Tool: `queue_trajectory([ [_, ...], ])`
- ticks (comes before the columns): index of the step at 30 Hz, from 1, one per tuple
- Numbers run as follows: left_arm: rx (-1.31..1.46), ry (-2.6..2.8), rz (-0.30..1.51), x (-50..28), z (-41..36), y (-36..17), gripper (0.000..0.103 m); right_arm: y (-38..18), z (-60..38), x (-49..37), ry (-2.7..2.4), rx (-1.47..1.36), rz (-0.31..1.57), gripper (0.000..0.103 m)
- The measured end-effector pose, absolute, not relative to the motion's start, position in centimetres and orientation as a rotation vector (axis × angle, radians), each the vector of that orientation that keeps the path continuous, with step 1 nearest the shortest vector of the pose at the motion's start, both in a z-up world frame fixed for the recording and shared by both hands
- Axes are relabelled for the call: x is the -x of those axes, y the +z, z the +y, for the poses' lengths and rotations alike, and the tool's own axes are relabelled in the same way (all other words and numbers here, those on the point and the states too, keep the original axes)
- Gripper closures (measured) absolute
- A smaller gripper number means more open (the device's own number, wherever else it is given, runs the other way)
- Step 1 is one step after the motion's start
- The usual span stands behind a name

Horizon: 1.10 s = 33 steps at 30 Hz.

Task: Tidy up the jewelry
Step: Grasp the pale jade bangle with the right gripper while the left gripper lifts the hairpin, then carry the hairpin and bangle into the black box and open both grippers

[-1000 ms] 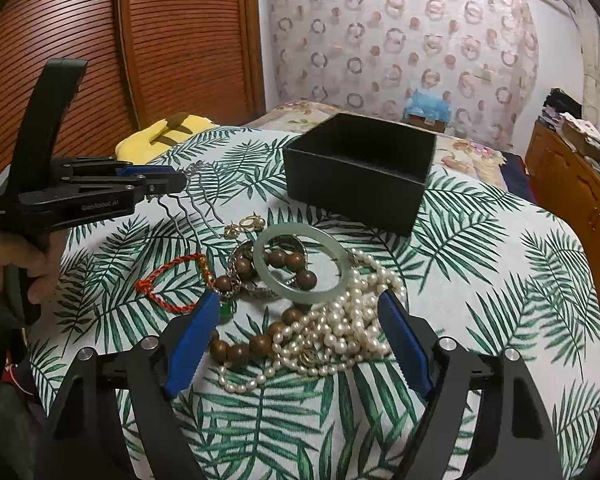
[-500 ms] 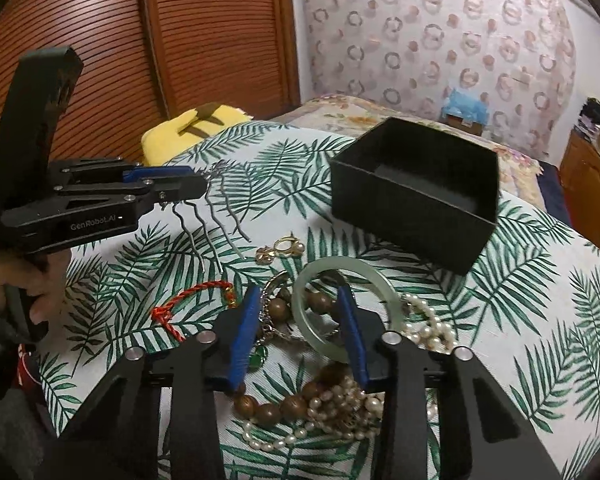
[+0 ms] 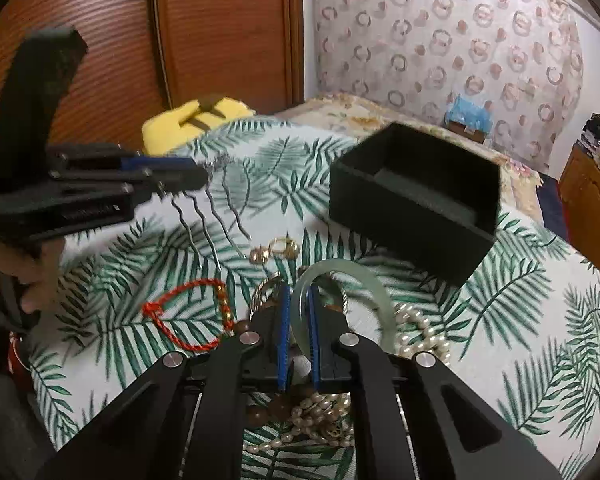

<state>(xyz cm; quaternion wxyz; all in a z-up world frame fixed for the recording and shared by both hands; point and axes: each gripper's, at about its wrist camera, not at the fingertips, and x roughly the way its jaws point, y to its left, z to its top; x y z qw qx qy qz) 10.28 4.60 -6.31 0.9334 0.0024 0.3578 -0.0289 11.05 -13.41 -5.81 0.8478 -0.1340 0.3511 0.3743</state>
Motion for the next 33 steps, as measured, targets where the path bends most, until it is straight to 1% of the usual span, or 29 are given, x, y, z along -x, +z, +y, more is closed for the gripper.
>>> queue_trajectory([
  [12, -0.012, -0.087, 0.699, -12.7, 3.3, -4.2, 0.083, -1.9, -17.0, -13.2, 0.748, 0.227, 0.659, 0.093],
  [20, -0.029, -0.109, 0.687, -16.1, 1.5, -3.0, 0.083, -0.4, -19.4, -16.0, 0.737, 0.177, 0.643, 0.093],
  [25, -0.036, -0.116, 0.690, -18.3, 0.2, -2.9, 0.083, 0.2, -20.7, -17.5, 0.749, 0.121, 0.651, 0.093],
  [33, -0.051, -0.128, 0.700, -21.3, -1.6, -3.3, 0.083, 0.7, -21.5, -18.5, 0.724, 0.118, 0.640, 0.093],
])
